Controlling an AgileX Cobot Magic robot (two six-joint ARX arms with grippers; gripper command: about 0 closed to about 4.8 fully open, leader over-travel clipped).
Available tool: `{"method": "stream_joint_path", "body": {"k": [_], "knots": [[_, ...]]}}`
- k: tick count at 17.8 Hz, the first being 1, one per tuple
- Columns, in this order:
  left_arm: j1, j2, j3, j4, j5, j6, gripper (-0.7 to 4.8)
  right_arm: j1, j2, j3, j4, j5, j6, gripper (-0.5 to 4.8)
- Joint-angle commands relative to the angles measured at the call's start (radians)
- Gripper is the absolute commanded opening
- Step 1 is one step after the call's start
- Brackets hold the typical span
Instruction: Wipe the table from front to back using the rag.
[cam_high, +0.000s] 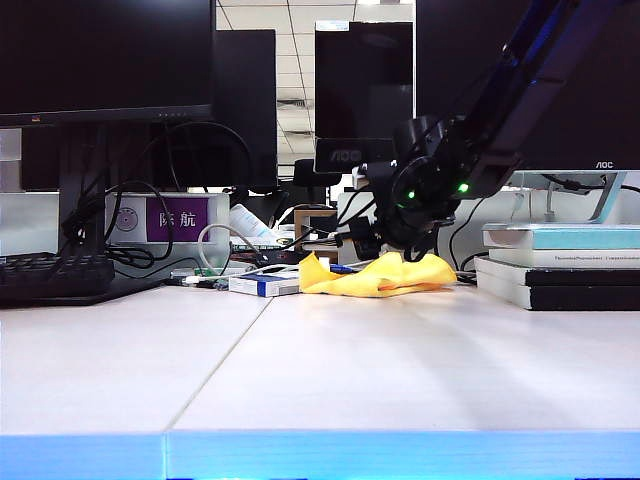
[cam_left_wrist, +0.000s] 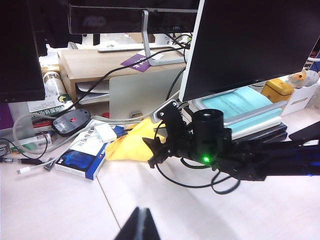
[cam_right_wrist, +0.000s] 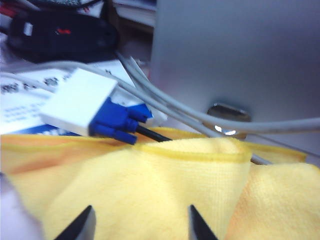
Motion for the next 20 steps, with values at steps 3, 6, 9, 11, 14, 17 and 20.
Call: {"method": "stream_joint_path", "body": {"k": [3,6,9,11,14,17,20], "knots": [[-0.001,-0.002,0.006,0.019,0.007,0.000,-0.04,0.000,0.069,0.084,-0.022,-0.003,-0.003,2.38],[-0.001,-0.002,0.006,0.019,0.007,0.000,-0.04,-0.004,0.155,0.231,-0.110,0.000,-0.003,2.38],[-0.001,-0.002,0.006,0.019,0.007,0.000,-0.04,-0.012,0.183,0.289,-0.183,0.008,-0.003,1.49],[-0.001,-0.002,0.006,0.019,0.007,0.000,-0.04,-0.016,0.190,0.290,-0.190,0.008,-0.003,0.59],[-0.001,-0.002,0.006,0.012,0.007,0.000,-0.04,-0.018,0.206,0.290,-0.208,0.008,-0.018,-0.01],[-0.001,-0.002,0.006,0.011,0.007,0.000,-0.04,-0.018,0.206,0.301,-0.209,0.038,-0.021,-0.01],[-0.001,-0.002,0.006,0.010,0.007,0.000,-0.04,-0.018,0.206,0.330,-0.206,0.041,-0.029,-0.01]]}}
